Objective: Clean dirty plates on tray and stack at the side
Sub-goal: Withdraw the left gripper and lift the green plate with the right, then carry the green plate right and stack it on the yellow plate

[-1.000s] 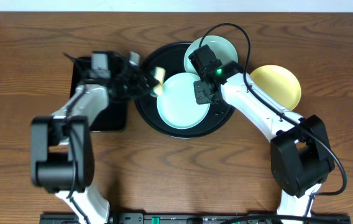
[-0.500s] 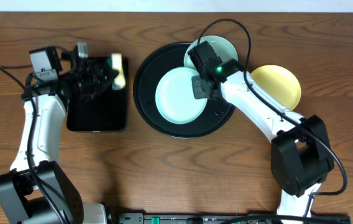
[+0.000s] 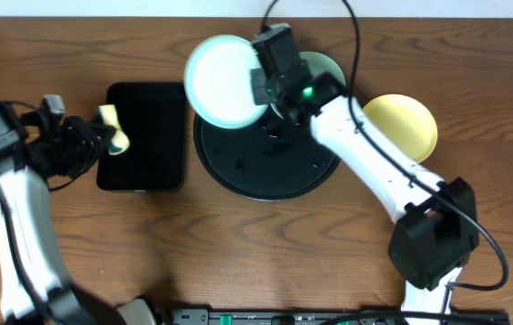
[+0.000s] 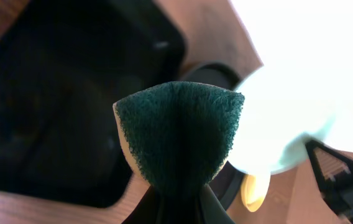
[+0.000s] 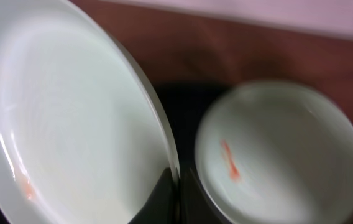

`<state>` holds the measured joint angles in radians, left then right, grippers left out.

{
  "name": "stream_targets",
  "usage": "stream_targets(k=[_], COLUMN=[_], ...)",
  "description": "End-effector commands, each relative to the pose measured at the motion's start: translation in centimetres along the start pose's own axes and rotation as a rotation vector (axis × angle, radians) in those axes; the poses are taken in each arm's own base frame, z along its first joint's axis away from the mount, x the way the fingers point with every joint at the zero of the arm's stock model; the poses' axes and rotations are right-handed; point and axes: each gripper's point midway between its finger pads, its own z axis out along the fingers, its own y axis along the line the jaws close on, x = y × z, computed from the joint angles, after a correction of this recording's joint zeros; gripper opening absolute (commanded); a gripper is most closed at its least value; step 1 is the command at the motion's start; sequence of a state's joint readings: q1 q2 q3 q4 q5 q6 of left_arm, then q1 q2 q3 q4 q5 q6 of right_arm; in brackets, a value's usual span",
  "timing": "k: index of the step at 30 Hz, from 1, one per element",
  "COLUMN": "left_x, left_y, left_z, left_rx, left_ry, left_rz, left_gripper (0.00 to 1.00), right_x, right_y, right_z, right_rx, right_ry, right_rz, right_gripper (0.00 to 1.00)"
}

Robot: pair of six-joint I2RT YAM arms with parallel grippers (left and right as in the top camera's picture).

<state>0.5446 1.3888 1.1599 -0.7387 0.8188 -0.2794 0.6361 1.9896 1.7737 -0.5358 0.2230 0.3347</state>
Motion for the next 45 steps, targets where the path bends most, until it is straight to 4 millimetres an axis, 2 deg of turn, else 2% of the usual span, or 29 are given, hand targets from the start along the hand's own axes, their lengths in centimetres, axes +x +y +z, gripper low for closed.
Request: stream_targets(k=[1, 3, 6, 9, 13, 16, 18, 24, 27, 38, 42, 45], left_x=[1.0, 1.7, 2.3, 3.1, 4.0, 4.3, 4.4, 4.4, 4.3, 4.2, 4.2, 4.2], left_y=[-3.1, -4.4, -5.3, -5.6, -5.4, -5.2, -4.8, -3.9, -3.6, -3.5, -3.5, -3.3], left_z=[-3.2, -4.8, -7.0, -8.8, -10.0, -10.0, -9.6, -8.6, -8.2, -8.2, -8.1, -7.9], left_rx=[0.030, 0.036, 0.004, -0.039, -0.083, -0.089, -0.093, -0.102, -0.106, -0.107, -0.108, -0.111], left_ry=[-0.072, -0.115, -0.196, -0.258, -0.297, -0.292, -0.282, -0.241, -0.229, -0.228, -0.225, -0.216], left_rz=[0.103, 0.145, 0.197, 0.225, 0.233, 0.238, 0.229, 0.199, 0.189, 0.188, 0.185, 0.178], left_gripper=[0.08, 0.08, 0.08, 0.08, 0.08, 0.08, 0.08, 0.08, 0.08, 0.08, 0.08, 0.08], right_x=[-0.7, -0.8, -0.4, 0.5, 1.1, 0.2, -0.9, -3.7, -4.2, -3.8, -3.8, -3.8], right_y=[3.8, 6.4, 9.3, 11.8, 14.1, 14.1, 13.8, 12.9, 12.7, 13.8, 13.1, 12.3], right_z=[0.1, 0.5, 1.1, 2.2, 3.5, 2.9, 1.6, -1.1, -1.5, -2.4, -2.9, -2.3], right_rx=[-0.028, -0.049, -0.038, 0.004, 0.140, 0.298, 0.382, 0.465, 0.488, 0.451, 0.412, 0.273], right_ry=[-0.079, -0.136, -0.198, -0.266, -0.397, -0.500, -0.566, -0.673, -0.684, -0.684, -0.615, -0.524], right_rz=[-0.100, -0.145, -0.216, -0.318, -0.487, -0.527, -0.501, -0.427, -0.446, -0.415, -0.408, -0.360], right_gripper=[0.01, 0.01, 0.01, 0.01, 0.01, 0.01, 0.01, 0.01, 0.01, 0.01, 0.01, 0.01])
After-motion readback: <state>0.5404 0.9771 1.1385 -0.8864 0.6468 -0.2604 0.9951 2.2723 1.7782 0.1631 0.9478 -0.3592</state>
